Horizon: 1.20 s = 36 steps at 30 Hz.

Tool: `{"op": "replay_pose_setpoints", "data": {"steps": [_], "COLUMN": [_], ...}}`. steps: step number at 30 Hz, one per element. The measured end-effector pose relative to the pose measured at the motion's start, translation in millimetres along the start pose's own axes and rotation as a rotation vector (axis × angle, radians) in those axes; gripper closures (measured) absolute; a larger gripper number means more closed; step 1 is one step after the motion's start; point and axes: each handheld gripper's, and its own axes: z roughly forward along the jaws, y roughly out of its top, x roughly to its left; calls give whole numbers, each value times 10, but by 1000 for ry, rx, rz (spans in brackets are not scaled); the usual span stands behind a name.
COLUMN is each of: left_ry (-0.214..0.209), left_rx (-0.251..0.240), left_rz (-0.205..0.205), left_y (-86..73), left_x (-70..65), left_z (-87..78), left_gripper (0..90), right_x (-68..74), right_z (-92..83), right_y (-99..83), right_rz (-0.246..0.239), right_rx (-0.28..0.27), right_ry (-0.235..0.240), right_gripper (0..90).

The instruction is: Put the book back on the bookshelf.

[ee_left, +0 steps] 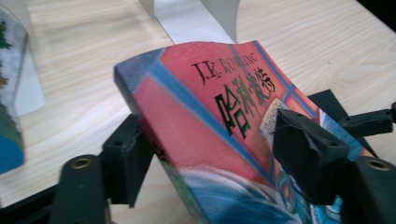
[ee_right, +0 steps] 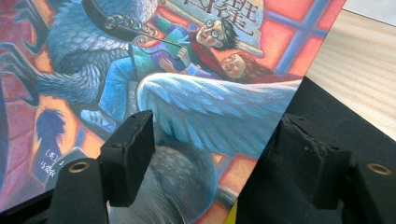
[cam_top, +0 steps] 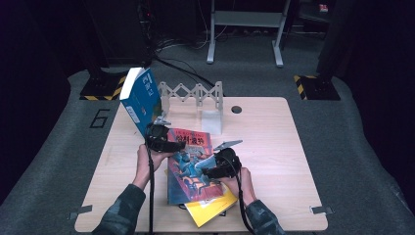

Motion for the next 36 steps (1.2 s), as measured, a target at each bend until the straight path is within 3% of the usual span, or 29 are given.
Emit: {"op": "replay_pose_setpoints", "data": {"steps": [2, 4, 8, 10, 19, 21, 23, 27, 34, 36], "left_ry": [8, 16, 39, 50, 26, -3, -43, -35, 12, 23], "left_rx": [-3, 17, 6, 19, 20, 25, 50, 19, 54, 57], "left_rz": [12, 63, 89, 111, 92, 77, 89, 84, 117, 122], "left_y": [20, 51, 104, 128, 165, 164, 162, 188, 208, 211], "left_x": [-21, -27, -106, -125, -117, -110, -113, -180, -199, -210], "left_z": [-20, -58, -98, -108, -68, -30, 12, 21, 17, 13], "left_gripper": [353, 376, 409, 414, 421, 421, 450, 489, 494, 494], "right_x": [-4, -15, 3, -7, -18, -21, -22, -3, 18, 11], "right_z": [1, 3, 14, 20, 25, 26, 33, 60, 73, 77], "right_y": [2, 4, 11, 19, 20, 22, 25, 43, 50, 55], "right_rz": [-4, -18, 7, -7, -8, -13, -15, -24, -14, -37], "right_rx": [1, 1, 1, 2, -2, -1, -4, -8, -12, -8], "right_ry": [1, 3, 13, 9, 20, 20, 26, 36, 37, 32], "right_gripper": [283, 283, 283, 283, 282, 282, 284, 283, 283, 283]}}
